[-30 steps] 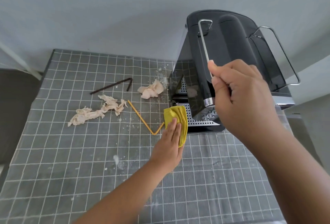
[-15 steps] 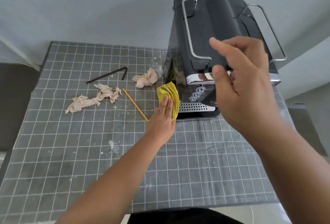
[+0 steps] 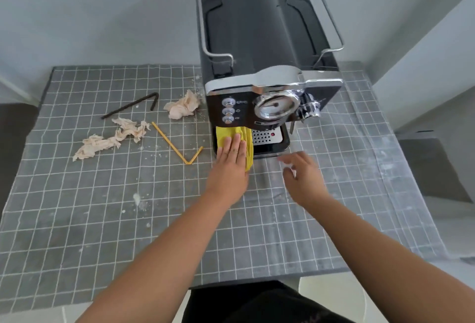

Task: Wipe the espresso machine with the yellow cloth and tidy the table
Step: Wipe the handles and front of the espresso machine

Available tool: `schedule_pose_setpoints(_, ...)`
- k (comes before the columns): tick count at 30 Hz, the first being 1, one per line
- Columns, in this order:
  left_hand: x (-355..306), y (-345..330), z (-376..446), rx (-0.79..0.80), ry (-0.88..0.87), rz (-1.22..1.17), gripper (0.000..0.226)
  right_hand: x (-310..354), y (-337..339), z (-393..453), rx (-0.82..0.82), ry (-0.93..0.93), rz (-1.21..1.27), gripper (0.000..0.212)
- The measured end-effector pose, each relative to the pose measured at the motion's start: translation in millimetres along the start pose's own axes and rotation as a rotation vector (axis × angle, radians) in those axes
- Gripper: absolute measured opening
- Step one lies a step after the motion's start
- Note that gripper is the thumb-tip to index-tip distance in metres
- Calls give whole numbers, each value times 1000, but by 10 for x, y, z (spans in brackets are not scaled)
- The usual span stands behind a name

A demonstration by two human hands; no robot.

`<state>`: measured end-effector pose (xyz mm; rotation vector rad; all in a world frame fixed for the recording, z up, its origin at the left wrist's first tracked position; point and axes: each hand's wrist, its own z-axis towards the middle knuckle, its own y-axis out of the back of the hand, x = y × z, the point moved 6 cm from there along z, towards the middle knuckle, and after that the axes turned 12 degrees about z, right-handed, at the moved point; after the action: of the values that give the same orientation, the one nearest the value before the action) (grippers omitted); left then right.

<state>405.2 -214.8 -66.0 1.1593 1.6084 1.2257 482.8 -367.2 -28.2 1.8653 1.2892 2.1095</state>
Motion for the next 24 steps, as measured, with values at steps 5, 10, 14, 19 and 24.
schedule_pose_setpoints(5,-510,50,263,7,-108,-14,70,-458,110,343,-80,-463,269,29)
schedule_pose_setpoints(10,-897,134,561,54,-263,24,71,-741,76,483,-81,-668,630,33)
schedule_pose_setpoints(14,-918,214,772,81,-217,17,65,-847,77,432,-64,-652,618,48)
schedule_pose_setpoints(19,-721,234,803,21,-223,-9,60,-725,10,404,-15,-579,648,40)
schedule_pose_setpoints(24,-190,249,614,-6,-94,4,58,-677,-12,409,-96,-549,594,31)
